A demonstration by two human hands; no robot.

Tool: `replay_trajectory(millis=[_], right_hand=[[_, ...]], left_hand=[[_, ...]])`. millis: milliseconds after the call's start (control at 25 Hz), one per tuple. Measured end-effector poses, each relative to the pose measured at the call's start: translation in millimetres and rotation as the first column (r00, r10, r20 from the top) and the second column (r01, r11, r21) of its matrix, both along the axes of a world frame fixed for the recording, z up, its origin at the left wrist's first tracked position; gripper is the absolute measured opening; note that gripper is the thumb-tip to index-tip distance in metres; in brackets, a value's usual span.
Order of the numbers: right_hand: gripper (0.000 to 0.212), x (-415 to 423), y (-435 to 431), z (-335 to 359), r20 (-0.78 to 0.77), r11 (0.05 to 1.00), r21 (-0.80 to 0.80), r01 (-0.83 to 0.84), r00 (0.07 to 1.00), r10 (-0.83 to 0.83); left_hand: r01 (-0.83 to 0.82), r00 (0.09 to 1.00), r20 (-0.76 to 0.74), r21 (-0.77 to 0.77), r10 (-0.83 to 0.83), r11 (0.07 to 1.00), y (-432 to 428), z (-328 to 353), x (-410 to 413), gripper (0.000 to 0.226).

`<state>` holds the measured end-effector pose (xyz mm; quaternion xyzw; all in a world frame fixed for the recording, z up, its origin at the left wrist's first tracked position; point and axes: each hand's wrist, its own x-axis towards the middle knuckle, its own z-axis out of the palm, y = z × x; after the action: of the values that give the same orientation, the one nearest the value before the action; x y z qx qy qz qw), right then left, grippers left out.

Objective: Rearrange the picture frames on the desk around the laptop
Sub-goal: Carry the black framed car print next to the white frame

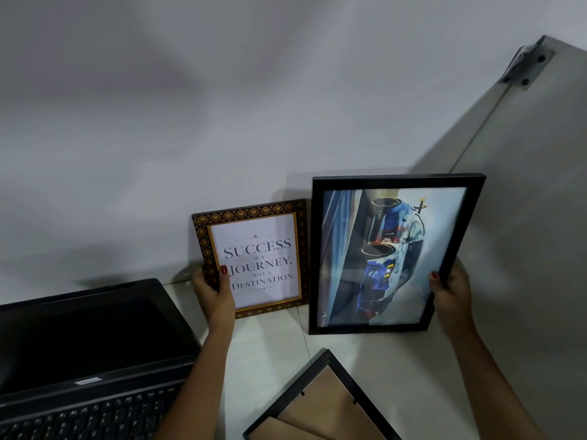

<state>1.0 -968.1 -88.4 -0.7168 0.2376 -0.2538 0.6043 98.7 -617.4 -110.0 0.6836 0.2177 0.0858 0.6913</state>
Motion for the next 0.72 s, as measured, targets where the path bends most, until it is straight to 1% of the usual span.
replay_trajectory(millis=[120,240,280,360,400,440,480,560,640,680,720], right_hand=[[0.037,-7.7,5.6,-7.5,-0.029,1.0,0.0,0.002,1.0,-0.002],[0.032,-14.5,7.8,-10.6,-0.055,1.0,0.013,0.017,0.998,-0.016],[0.032,-15.6,9.1,-9.1,-0.067,1.0,0.012,0.026,0.997,-0.025],[0.032,-18.2,13.7,-3.7,-0.074,0.999,0.026,0.043,0.996,-0.041],[0.03,-19.2,17.1,0.2,-0.067,0.998,0.035,0.048,0.997,-0.046],[0.026,-20.3,20.3,4.1,-0.056,0.998,0.038,0.044,0.998,-0.042],[0.021,-21.7,25.0,10.6,-0.032,0.999,0.039,0.025,0.999,-0.023],[0.017,-24.8,38.5,30.4,0.03,1.0,0.028,-0.011,0.999,0.01],[0.026,-29.2,55.3,58.2,0.081,0.997,-0.002,-0.071,0.994,0.071],[0.033,-35.4,65.5,75.9,0.107,0.992,-0.028,-0.119,0.987,0.122],[0.037,-43.3,75.9,94.5,0.136,0.986,-0.049,-0.162,0.977,0.167]], left_hand=[[0.031,0.999,-0.035,0.031,-0.03,0.999,3.2,-2.3,-1.4,0.042],[0.079,0.997,-0.001,0.051,-0.079,0.996,1.1,10.5,-8.9,0.042],[0.081,0.996,0.021,0.059,-0.083,0.995,-0.6,15.1,-10.4,0.047],[0.066,0.995,0.061,0.164,-0.077,0.984,-6.1,27.6,-19.3,0.062],[0.076,0.992,0.084,0.231,-0.097,0.97,-10.5,32.5,-27.8,0.07],[0.11,0.982,0.123,0.26,-0.146,0.959,-16.9,35.0,-39.9,0.074],[0.17,0.964,0.16,0.237,-0.211,0.956,-24.9,40.4,-56.9,0.074],[0.339,0.916,0.196,0.093,-0.351,0.936,-40.3,60.6,-98.0,0.067],[0.438,0.891,0.182,-0.106,-0.415,0.893,-48.3,82.4,-129.9,0.058],[0.453,0.887,0.192,-0.176,-0.42,0.874,-44.3,90.8,-141.4,0.051],[0.452,0.887,0.207,-0.213,-0.413,0.866,-35.9,100.1,-149.4,0.043]])
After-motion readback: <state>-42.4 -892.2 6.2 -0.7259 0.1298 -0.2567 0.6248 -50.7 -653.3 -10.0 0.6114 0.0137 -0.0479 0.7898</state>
